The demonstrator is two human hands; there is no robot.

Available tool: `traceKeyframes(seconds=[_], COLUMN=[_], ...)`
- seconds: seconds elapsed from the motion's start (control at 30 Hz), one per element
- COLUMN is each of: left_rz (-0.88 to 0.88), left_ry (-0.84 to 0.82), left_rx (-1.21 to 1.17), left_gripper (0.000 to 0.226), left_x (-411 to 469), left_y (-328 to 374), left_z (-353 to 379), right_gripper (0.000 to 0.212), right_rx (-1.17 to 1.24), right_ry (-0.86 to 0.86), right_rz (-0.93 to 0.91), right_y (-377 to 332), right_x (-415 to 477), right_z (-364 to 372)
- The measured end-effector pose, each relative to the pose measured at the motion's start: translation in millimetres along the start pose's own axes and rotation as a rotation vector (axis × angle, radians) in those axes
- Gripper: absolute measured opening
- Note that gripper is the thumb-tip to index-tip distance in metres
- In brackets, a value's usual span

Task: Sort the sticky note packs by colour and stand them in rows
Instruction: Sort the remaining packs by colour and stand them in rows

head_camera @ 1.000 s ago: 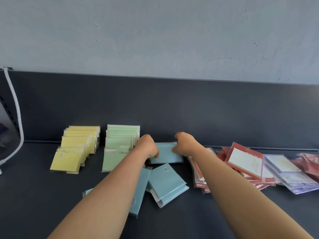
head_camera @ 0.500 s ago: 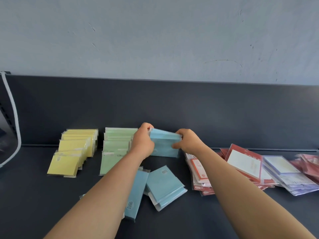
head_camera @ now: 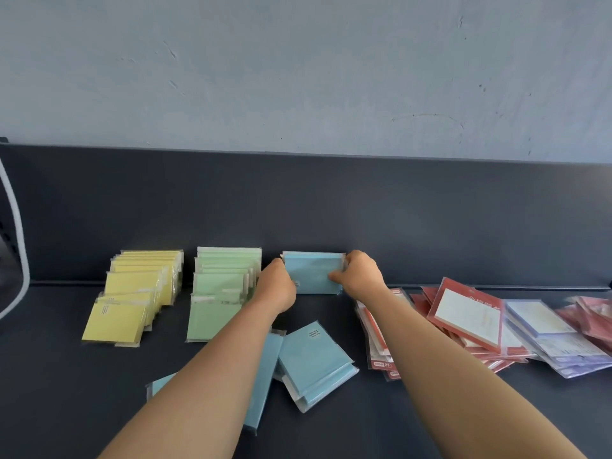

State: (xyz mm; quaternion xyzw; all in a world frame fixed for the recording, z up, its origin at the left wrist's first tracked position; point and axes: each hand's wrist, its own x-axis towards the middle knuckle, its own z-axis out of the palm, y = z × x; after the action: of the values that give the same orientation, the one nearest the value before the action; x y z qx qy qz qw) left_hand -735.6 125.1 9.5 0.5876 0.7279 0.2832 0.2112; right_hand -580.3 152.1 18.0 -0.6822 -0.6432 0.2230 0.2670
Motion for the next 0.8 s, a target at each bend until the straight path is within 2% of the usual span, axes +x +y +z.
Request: traceKeyframes(seconds=[0.1, 0.33, 0.47, 0.57, 0.8], left_rz=[0.009, 0.010, -0.006, -0.016, 0.004], left_ry=[0.049, 0.117, 0.051, -0.022, 0.014], left_rx=[0.013, 0.080, 0.147, 0.167, 0.093], left_gripper=[0.021, 0.020, 0.024, 0.028, 0.019], left_x=[1, -1, -4, -9, -7], left_y=[0, 2, 0, -1, -2], left_z=[-2, -12, -12, -8, -10], right_gripper=[0.027, 0.033, 0.033, 0.041, 0.047], right_rx=[0.050, 0.263, 0.148, 0.056, 0.051], right_ry=[0.005, -0.017, -0.068, -0.094, -0.037], right_rz=[-0.043, -0.086, -0.055, -0.040, -0.060], right_y=[-1, -8, -8, -4, -5], right_x=[2, 3, 3, 0, -3], right_z=[1, -7, -8, -3, 0])
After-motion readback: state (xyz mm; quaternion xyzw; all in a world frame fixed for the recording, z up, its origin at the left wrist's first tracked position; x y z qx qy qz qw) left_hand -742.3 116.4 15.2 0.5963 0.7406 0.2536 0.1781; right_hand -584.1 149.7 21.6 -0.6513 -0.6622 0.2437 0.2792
